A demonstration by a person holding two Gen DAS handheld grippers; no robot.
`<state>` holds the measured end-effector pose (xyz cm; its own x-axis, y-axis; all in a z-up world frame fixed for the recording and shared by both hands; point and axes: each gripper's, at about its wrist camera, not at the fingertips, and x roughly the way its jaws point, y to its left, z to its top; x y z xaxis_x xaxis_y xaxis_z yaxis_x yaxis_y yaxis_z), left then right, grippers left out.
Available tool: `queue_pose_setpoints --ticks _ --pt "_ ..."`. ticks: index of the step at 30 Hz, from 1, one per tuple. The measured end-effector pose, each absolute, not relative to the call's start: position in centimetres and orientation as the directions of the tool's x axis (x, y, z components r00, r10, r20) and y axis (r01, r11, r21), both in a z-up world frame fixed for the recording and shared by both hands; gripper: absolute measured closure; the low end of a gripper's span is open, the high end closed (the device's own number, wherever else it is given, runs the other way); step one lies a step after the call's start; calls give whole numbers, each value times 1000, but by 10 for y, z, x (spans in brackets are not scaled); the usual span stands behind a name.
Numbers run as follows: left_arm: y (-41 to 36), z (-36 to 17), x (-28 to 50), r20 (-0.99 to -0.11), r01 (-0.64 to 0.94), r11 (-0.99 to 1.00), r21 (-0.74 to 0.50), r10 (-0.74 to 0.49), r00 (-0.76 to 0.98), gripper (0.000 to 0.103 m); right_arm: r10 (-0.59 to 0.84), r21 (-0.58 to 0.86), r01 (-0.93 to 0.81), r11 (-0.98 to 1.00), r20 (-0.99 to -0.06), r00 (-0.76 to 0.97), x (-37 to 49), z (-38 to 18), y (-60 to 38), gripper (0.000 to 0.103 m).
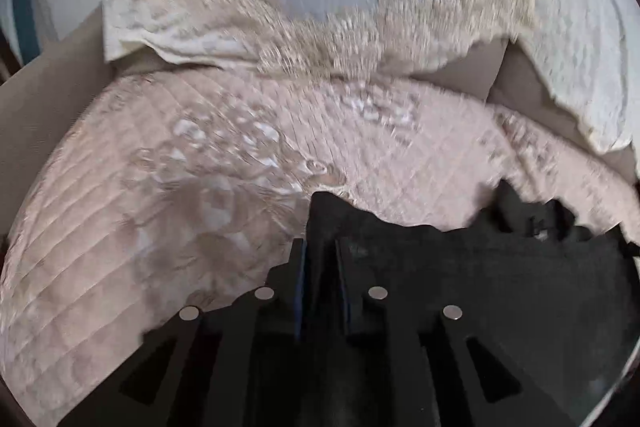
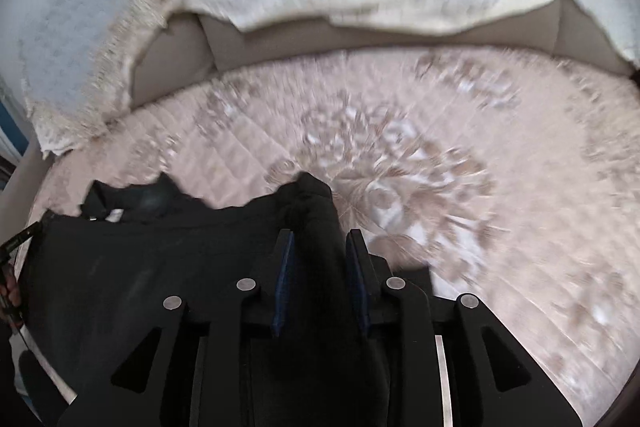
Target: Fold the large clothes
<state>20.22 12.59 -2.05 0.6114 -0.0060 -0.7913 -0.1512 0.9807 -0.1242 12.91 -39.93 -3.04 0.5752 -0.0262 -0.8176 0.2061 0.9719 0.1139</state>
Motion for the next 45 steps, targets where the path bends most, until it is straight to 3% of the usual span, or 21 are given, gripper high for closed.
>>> queue_pose_setpoints --ticks 4,7,10,14,18,22,24,28,31,34,39,43,45 --pt "125 12 152 -736 -149 976 -160 -17 676 87 -50 84 190 978 -791 610 76 -6 -367 71" --pt "103 24 106 -696 -67 980 -188 -84 713 85 -31 78 160 984 -811 584 46 -19 -346 71" --pt "82 6 83 -718 -9 990 -143 -98 689 85 -79 35 210 977 -857 509 42 -49 -353 73" --pt "89 -42 94 -797 -65 988 -137 -71 599 86 -99 67 309 949 -865 491 50 -64 -377 78" --pt "88 -31 92 -790 -94 983 -155 -66 610 86 -151 8 313 950 -864 480 53 -51 -365 77" --pt "61 -5 71 -754 -31 986 -164 -105 649 84 -95 60 237 970 -800 592 32 -12 -318 76" --pt "38 6 59 -731 36 983 -181 -159 663 73 -29 97 167 981 -780 624 24 0 -283 75" --pt "-12 0 52 -721 161 962 -222 -273 637 71 45 89 44 995 -800 598 23 -17 -225 75" --pt "-33 -28 63 -766 169 966 -196 -258 588 71 15 40 33 999 -827 562 34 -50 -217 75" --pt "-45 -37 63 -775 173 978 -116 -198 601 71 9 37 37 999 -820 573 35 -46 -218 75" --pt "-34 -19 62 -755 156 976 -154 -218 618 70 -39 4 68 998 -789 613 32 -19 -233 73" --pt "-11 -32 76 -773 54 990 -133 -138 619 68 -131 -2 228 974 -825 550 44 -36 -282 72" --pt "-4 -38 77 -780 48 984 -169 -163 605 68 -90 52 238 970 -833 546 46 -39 -296 73"
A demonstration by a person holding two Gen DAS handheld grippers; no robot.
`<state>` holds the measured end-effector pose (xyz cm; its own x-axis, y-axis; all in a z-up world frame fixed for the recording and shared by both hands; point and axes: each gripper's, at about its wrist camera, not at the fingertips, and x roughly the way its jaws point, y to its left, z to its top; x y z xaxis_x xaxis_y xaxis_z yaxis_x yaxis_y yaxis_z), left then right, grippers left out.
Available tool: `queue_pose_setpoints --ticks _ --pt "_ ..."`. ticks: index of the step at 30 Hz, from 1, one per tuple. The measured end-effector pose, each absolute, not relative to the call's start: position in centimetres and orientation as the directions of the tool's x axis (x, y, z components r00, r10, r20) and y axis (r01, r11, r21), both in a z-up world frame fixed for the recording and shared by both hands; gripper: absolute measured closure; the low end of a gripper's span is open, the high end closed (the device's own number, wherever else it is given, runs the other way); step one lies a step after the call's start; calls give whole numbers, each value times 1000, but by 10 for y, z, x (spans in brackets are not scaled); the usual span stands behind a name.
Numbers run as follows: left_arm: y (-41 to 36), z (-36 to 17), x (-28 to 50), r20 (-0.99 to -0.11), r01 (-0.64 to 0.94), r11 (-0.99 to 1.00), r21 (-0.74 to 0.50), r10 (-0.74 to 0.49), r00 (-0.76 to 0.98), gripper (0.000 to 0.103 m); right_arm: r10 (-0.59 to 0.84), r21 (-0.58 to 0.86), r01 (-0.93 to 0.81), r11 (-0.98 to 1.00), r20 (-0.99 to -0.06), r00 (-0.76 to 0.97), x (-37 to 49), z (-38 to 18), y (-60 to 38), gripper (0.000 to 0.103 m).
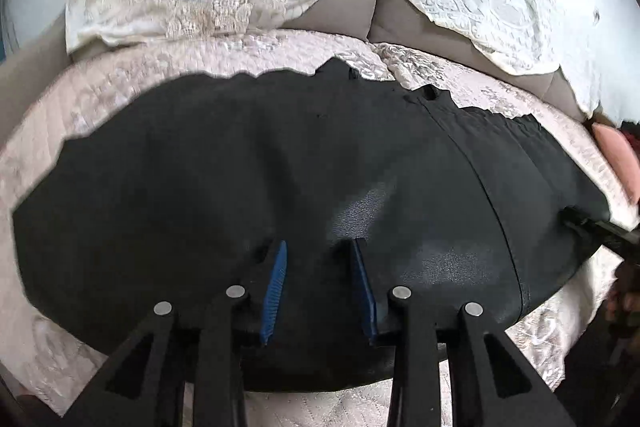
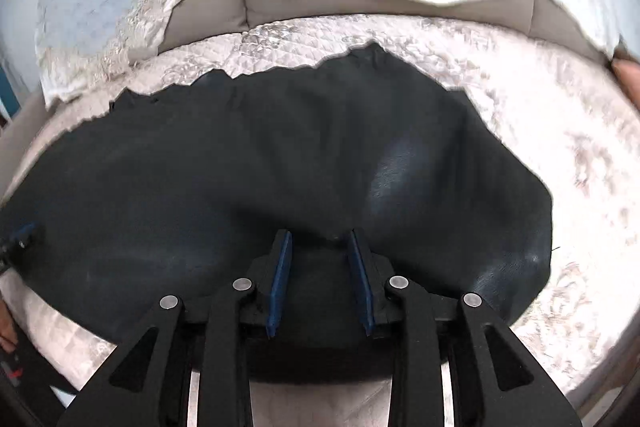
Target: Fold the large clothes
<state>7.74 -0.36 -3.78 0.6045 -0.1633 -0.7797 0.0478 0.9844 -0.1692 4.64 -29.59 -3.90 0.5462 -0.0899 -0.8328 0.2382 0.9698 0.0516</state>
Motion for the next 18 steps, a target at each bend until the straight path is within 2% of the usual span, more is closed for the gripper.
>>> queue_pose_setpoints --ticks 3,6,11,16,18 --pt "-4 -26 75 -782 41 994 -103 -106 614 68 -113 33 238 971 -811 574 46 -21 -299 72" --pt "9 -14 78 -765 -10 995 -97 -68 640 68 -125 51 268 962 -790 601 43 -11 -309 72" --pt "40 -25 87 -785 -137 990 -19 70 616 67 -202 11 364 931 -816 542 51 -29 -339 72" --pt "52 -39 85 -793 -168 986 -22 85 603 67 -275 -87 357 930 -809 520 57 -42 -327 71" --pt "49 -41 85 -791 -172 985 -5 101 603 66 -278 -84 366 927 -808 519 59 -43 -326 69"
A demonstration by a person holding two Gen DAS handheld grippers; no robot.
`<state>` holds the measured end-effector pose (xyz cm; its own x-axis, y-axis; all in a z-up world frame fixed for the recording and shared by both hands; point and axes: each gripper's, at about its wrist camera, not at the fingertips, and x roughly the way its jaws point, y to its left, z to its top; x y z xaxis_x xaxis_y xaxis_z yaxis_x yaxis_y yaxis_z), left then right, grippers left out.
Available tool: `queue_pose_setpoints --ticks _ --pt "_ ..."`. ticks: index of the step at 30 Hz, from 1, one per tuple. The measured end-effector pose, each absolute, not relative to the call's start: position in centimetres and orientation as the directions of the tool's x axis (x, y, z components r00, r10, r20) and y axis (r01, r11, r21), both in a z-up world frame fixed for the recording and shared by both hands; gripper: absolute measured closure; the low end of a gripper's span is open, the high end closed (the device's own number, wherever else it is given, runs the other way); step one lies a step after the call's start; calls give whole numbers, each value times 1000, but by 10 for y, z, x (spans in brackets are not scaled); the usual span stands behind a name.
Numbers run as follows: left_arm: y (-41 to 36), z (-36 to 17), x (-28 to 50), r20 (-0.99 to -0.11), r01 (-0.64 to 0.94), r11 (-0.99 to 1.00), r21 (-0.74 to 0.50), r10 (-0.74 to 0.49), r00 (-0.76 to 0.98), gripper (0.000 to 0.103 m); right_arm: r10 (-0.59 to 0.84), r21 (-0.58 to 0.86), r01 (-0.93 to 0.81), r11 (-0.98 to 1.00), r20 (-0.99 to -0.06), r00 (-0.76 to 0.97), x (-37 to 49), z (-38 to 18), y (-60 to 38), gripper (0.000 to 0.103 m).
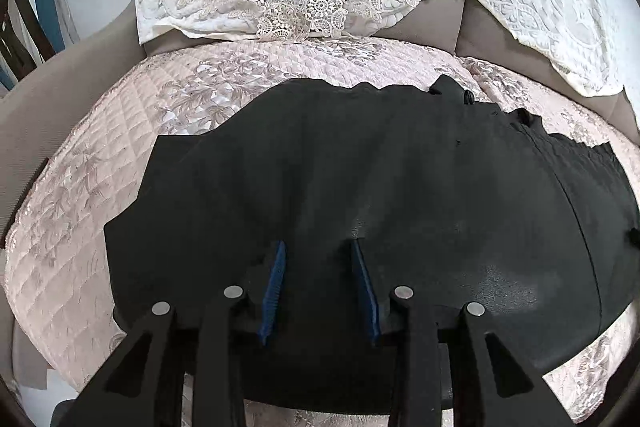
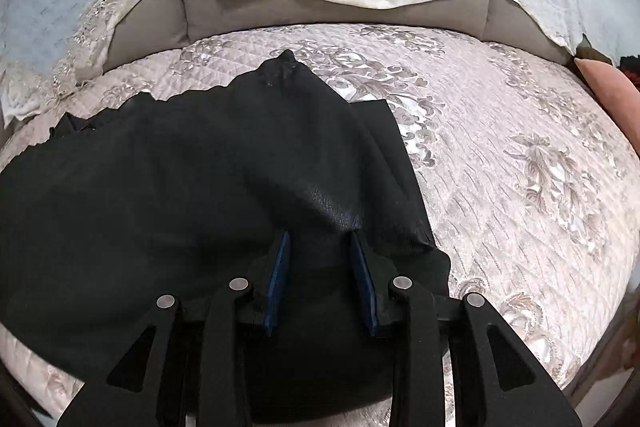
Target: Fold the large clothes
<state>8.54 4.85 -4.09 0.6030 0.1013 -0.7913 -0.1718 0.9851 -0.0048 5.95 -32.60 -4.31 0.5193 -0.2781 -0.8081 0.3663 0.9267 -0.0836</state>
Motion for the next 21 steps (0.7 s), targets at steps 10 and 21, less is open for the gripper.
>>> queue_pose_setpoints --ticks 10,21 --pt "50 -41 88 -785 -166 986 -16 91 613 64 -268 -71 371 926 -815 513 56 -43 -331 69" --pt "45 -15 95 -769 -136 991 -3 85 633 64 -230 -48 322 945 -799 556 73 -3 -320 69"
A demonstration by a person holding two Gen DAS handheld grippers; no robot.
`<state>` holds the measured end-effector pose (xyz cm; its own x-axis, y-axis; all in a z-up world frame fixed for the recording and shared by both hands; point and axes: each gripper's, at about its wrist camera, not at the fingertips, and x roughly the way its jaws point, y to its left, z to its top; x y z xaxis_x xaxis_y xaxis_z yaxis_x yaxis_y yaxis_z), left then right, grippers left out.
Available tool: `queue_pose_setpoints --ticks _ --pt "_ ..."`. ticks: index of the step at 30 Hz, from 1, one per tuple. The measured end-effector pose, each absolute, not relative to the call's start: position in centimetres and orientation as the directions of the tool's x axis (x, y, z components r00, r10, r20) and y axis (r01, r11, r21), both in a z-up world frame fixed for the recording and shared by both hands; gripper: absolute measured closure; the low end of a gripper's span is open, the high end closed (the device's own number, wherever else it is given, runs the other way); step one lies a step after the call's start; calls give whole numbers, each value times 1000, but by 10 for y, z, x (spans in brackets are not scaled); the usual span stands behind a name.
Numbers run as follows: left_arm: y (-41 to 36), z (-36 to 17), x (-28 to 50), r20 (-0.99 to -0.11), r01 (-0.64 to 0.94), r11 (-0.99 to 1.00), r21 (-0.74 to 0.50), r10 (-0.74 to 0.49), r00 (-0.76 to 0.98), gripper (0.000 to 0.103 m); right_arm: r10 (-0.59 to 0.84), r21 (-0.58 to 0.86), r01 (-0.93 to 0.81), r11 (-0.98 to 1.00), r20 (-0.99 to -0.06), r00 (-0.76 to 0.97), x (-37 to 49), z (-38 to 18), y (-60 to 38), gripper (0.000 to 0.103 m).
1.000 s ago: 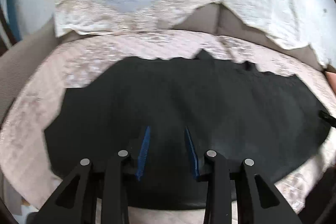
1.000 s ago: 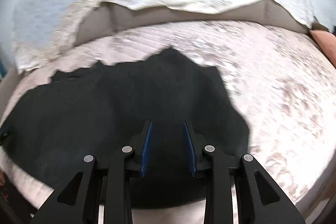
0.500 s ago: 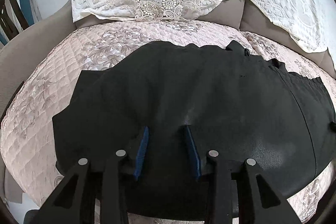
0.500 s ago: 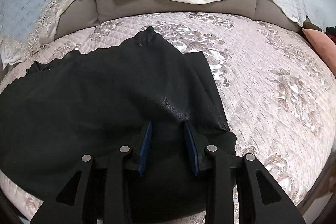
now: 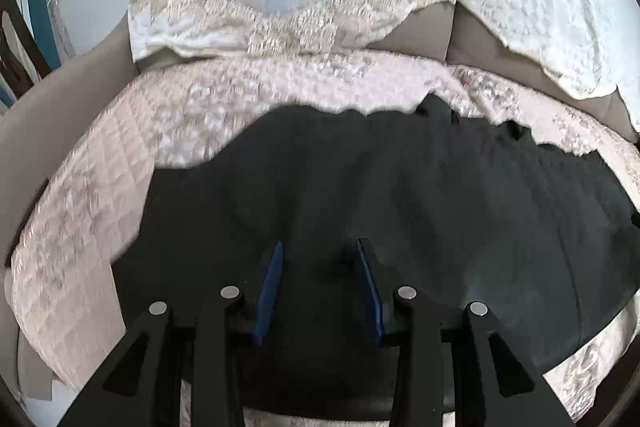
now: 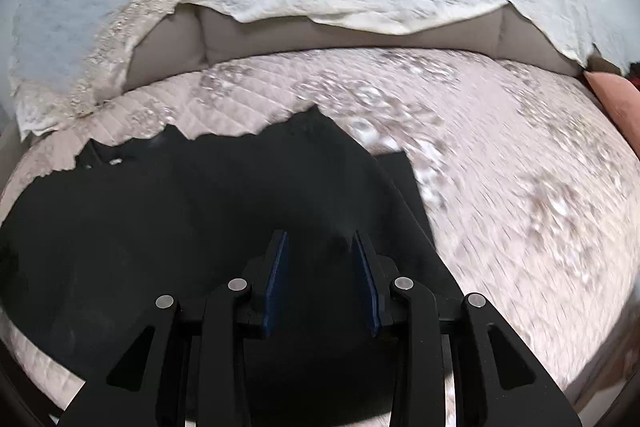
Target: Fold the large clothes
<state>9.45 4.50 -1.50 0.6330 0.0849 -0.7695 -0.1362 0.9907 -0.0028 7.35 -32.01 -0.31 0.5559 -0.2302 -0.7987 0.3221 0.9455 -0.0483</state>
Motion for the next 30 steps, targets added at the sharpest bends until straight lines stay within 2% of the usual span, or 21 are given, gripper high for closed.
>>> queue_pose_setpoints --ticks 4,7,9,15,21,26,30 --pt "55 -11 117 -750 -144 990 9 101 653 64 -225 -32 349 937 -817 530 99 -14 -337 69" --pt "75 -31 137 -785 -197 980 24 140 603 64 -222 -9 393 920 -836 501 110 -31 -359 69" --pt "87 -43 141 -789 -195 981 -22 103 605 61 -212 6 390 921 -832 513 111 -37 -365 69" --pt "87 -46 138 -778 -189 982 -21 102 619 61 -209 4 377 926 -826 524 111 -33 -366 69" --pt "96 -26 112 -768 -219 975 -45 106 631 61 -229 13 390 921 -792 567 73 -4 -360 69" --pt "101 -40 101 -780 -210 977 -25 112 616 61 -219 -6 399 917 -842 492 68 -31 -372 70" --pt "98 -36 104 -785 -229 973 -13 132 605 61 -251 -16 430 903 -831 497 68 -15 -364 70"
